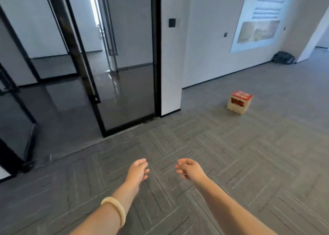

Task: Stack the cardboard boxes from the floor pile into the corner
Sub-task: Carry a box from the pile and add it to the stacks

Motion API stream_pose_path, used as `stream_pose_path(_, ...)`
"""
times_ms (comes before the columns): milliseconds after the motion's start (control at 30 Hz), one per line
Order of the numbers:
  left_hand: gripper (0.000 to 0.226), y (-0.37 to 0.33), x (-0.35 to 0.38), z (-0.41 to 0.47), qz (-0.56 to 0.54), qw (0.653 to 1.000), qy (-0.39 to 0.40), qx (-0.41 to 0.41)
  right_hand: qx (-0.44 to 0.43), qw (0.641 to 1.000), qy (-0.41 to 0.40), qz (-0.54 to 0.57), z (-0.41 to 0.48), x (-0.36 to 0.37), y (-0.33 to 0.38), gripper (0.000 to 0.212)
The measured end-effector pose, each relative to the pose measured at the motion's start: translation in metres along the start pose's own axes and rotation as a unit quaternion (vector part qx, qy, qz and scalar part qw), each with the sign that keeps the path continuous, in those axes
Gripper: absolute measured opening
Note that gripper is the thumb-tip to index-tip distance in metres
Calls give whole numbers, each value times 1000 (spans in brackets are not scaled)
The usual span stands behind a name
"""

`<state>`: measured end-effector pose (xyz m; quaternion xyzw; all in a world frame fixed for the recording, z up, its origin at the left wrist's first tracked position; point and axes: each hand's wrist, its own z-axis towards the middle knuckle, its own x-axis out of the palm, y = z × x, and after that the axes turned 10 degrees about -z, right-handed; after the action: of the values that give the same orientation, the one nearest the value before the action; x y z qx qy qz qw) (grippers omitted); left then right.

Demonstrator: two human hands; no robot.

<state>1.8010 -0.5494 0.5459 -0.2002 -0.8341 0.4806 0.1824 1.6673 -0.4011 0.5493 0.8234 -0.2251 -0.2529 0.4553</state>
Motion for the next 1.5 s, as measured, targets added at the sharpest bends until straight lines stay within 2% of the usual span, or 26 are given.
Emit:
stream_pose_path(100, 27, -8, 71, 38, 36, 998, 41, -5, 16, 999, -47, -1, 26, -61, -10, 17)
stream_pose_path(367, 18, -39, 268, 161, 72, 983, 170, -20, 57, 973, -197, 104, 139, -215, -8, 6)
stream_pose_path(733, 16, -71, 502, 303, 146, 940, 293, -91, 112, 919, -324, 192, 261, -401, 12, 10)
stream_pose_path(1033, 15, -104, 690, 446, 161, 935, 302, -92, 134, 907, -331, 223, 440, -568, 17, 9)
stream_pose_path(1300, 18, -170, 829, 566, 155, 948, 267, -76, 124, 926, -291, 208, 594, -709, 77, 6)
stream_pose_path(1500, 19, -203, 938, 673, 157, 948, 262, -86, 139, 918, -308, 209, 704, -800, 102, 5)
